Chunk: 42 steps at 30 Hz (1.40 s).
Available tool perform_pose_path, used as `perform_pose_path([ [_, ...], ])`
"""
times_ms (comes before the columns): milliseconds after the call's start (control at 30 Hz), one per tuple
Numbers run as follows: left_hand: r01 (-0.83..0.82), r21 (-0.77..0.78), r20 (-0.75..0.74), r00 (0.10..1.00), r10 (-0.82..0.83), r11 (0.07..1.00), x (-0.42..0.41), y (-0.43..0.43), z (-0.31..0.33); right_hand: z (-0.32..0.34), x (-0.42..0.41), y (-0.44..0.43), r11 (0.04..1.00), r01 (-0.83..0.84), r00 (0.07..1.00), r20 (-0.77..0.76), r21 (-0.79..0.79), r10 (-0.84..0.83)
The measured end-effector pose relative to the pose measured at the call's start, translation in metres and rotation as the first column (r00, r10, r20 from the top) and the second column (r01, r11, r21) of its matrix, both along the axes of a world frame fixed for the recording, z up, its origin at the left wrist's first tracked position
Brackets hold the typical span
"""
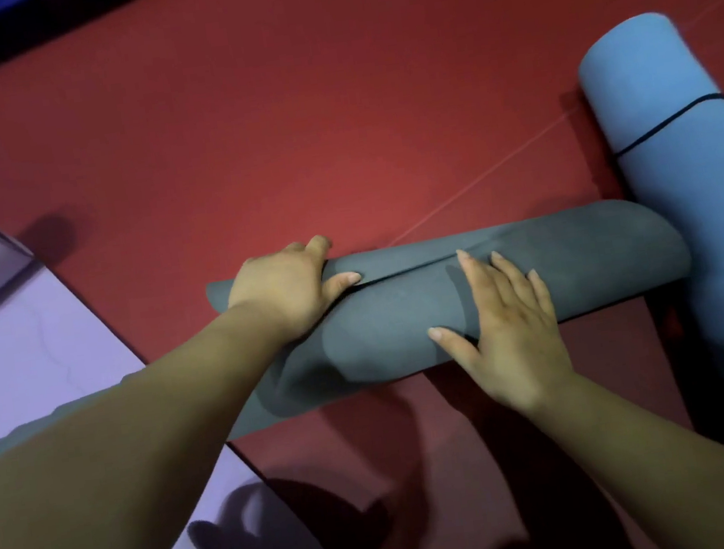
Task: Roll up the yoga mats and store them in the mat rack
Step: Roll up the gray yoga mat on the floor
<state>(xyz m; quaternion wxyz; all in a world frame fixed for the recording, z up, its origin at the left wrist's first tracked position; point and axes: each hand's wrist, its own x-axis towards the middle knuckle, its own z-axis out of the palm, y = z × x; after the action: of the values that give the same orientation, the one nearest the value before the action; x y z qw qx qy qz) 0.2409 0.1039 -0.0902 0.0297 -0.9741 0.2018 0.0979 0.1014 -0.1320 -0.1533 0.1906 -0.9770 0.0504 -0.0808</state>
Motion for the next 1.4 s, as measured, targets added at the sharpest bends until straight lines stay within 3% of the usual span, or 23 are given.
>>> perform_pose_path([
  [200, -0.005, 0.051, 0.018, 1.000, 0.004, 0.999, -0.040, -0.015, 0.020, -0.004, 0.001, -0.002, 0.989, 0.076, 0.991, 0.104, 0.128, -0.089],
  [367, -0.182, -0.059, -0.004, 0.983, 0.182, 0.981, -0.084, -0.016, 0.004, 0.000, -0.005, -0.006, 0.981, 0.133, 0.989, 0.051, 0.138, -0.141],
  [533, -0.074, -0.074, 0.033, 0.996, 0.077, 0.995, -0.083, -0.006, -0.019, 0.010, -0.017, -0.010, 0.937, 0.310, 0.951, -0.034, 0.160, -0.308],
  [633, -0.001, -0.047, -0.015, 1.000, 0.001, 0.999, -0.089, -0.004, -0.029, 0.016, -0.017, -0.021, 0.778, 0.551, 0.833, -0.144, 0.301, -0.534],
  [733, -0.009, -0.050, -0.106, 0.994, 0.003, 0.999, -0.094, -0.007, -0.028, 0.017, -0.021, -0.021, 0.511, 0.689, 0.703, -0.302, 0.513, -0.644],
  [867, 0.043, -0.038, -0.085, 0.995, -0.046, 0.998, -0.093, -0.012, -0.022, 0.000, -0.027, -0.003, 0.184, 0.628, 0.676, -0.413, 0.756, -0.610],
  [1100, 0.049, -0.129, -0.420, 0.902, -0.099, 0.990, -0.057, -0.022, -0.015, 0.000, -0.015, 0.009, -0.078, 0.592, 0.631, -0.521, 0.802, -0.575],
  [1233, 0.148, -0.163, -0.352, 0.915, -0.197, 0.975, -0.065, -0.024, -0.018, 0.009, -0.001, 0.011, -0.101, 0.622, 0.576, -0.541, 0.777, -0.613],
  [1400, 0.085, -0.257, -0.230, 0.962, -0.146, 0.963, -0.068, -0.030, 0.011, 0.043, 0.018, -0.006, 0.058, 0.498, 0.694, -0.358, 0.865, -0.625],
])
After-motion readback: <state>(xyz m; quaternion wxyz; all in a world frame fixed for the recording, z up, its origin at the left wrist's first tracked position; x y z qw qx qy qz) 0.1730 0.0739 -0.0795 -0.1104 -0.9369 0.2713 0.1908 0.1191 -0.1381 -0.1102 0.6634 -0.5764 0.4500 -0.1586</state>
